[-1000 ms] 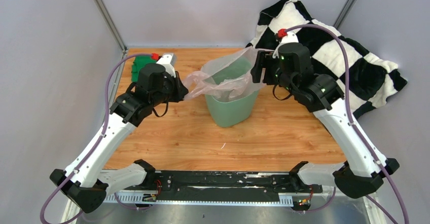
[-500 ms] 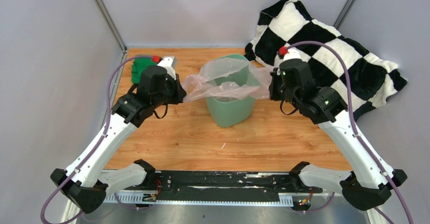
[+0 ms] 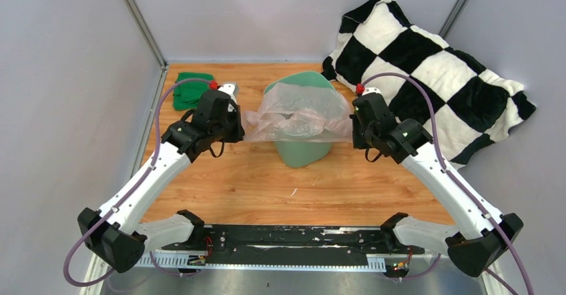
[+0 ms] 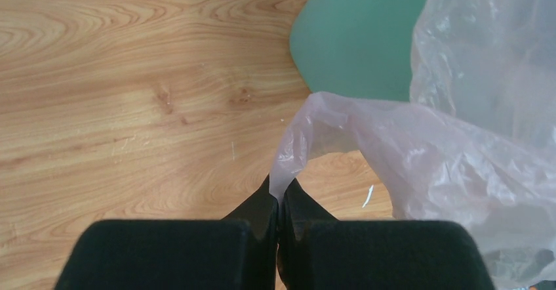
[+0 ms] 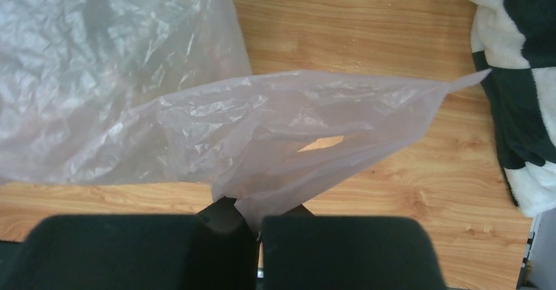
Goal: Put the trash bags into the trash bin
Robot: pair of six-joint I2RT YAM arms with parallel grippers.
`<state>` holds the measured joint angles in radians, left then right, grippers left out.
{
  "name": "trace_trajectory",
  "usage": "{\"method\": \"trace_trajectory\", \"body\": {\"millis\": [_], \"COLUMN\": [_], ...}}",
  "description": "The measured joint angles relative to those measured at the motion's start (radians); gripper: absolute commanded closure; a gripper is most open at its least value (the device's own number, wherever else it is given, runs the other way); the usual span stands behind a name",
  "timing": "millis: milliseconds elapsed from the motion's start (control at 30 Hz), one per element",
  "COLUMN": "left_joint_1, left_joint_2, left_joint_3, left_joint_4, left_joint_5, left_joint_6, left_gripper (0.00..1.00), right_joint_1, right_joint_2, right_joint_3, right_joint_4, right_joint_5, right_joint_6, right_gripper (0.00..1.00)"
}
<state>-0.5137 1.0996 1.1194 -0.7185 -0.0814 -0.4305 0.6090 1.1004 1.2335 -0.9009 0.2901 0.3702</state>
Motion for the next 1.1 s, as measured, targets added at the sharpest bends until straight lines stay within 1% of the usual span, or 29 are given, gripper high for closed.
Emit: {"method": "trace_trajectory", "body": {"millis": [67,167,200,267,333,433,500,633,733,800,933,1000,1100], "left_joint_1": [0.0,0.0,0.0,0.001,0.001,0.001,0.001,0.002,0.002,0.002,0.002,0.002,0.002], "left_joint_2": [0.022,0.044,0.052,0.07,0.091,0.122,0.14,0.172,0.192,0.2,0.208,0.209,0.211], "left_joint_3": [0.0,0.0,0.002,0.012,0.026,0.053,0.071,0.097,0.105,0.107,0.111,0.116,0.126], "left_joint_4": [0.007,0.024,0.033,0.045,0.064,0.098,0.115,0.144,0.152,0.157,0.161,0.163,0.165], "left_joint_5": [-0.008,-0.031,-0.043,-0.058,-0.071,-0.09,-0.1,-0.109,-0.111,-0.113,-0.115,-0.115,-0.115], "left_joint_6": [-0.004,-0.014,-0.019,-0.025,-0.031,-0.038,-0.04,-0.041,-0.041,-0.04,-0.04,-0.04,-0.04], "left_gripper": [1.0,1.0,1.0,1.0,1.0,1.0,1.0,1.0,1.0,1.0,1.0,1.0,1.0], "right_joint_1": [-0.022,-0.046,-0.05,-0.056,-0.06,-0.061,-0.061,-0.062,-0.062,-0.062,-0.049,-0.013,0.082], "right_joint_2": [0.01,0.014,0.014,0.013,0.01,-0.016,-0.055,-0.172,-0.236,-0.248,-0.207,-0.161,-0.069], "right_joint_3": [-0.011,-0.027,-0.027,-0.027,-0.027,-0.027,-0.027,-0.023,-0.001,0.021,0.09,0.132,0.201], "right_joint_4": [0.019,0.05,0.054,0.07,0.08,0.09,0.092,0.093,0.1,0.11,0.147,0.154,0.174], "right_joint_5": [0.005,0.008,0.01,0.013,0.008,-0.016,-0.031,-0.059,-0.089,-0.117,-0.179,-0.177,-0.148], "right_joint_6": [0.001,0.003,0.005,0.002,-0.001,-0.032,-0.048,-0.098,-0.141,-0.17,-0.229,-0.259,-0.315], "right_gripper": [0.96,0.84,0.78,0.61,0.48,0.34,0.27,0.22,0.22,0.23,0.23,0.23,0.25]}}
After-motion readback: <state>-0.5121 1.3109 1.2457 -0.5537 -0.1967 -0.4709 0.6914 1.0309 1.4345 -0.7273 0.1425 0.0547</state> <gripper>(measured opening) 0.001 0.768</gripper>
